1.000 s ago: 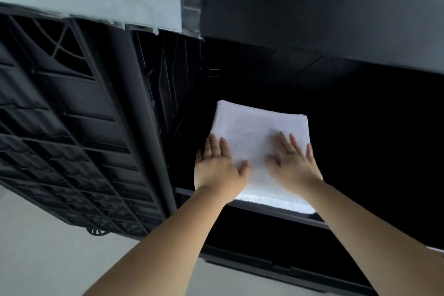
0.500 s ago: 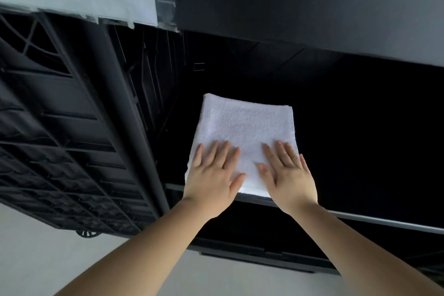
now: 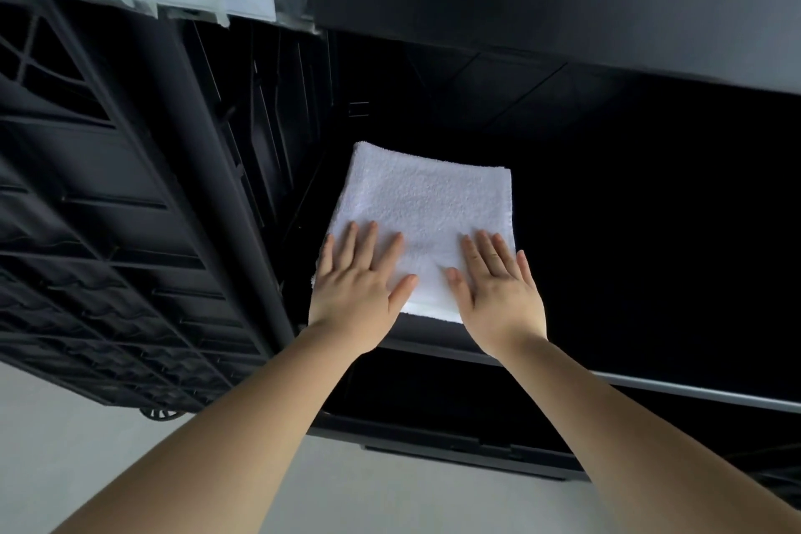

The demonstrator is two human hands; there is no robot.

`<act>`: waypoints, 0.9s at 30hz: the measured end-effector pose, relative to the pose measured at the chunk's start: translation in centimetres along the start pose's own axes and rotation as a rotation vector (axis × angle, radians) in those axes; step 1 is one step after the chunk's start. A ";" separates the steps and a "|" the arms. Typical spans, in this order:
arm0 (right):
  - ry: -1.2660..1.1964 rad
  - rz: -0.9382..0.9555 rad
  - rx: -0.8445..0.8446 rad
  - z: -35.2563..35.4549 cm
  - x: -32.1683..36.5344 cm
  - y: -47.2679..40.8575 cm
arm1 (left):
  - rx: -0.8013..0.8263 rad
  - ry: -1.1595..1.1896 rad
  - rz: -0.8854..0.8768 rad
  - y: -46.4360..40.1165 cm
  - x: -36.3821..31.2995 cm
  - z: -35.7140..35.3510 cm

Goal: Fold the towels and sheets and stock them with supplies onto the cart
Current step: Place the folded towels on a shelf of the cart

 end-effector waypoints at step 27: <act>-0.166 -0.006 0.305 13.3 2.3 15.0 | 0.114 0.356 0.387 16.5 -3.0 10.4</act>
Point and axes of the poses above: each hand's wrist, its own y-axis away from the middle knuckle, its own z-axis out of the back of the hand, x = y × z, the point moved 9 cm from there along -y, towards the middle knuckle, and after that the axes turned 9 degrees about y, right-handed, at the moved point
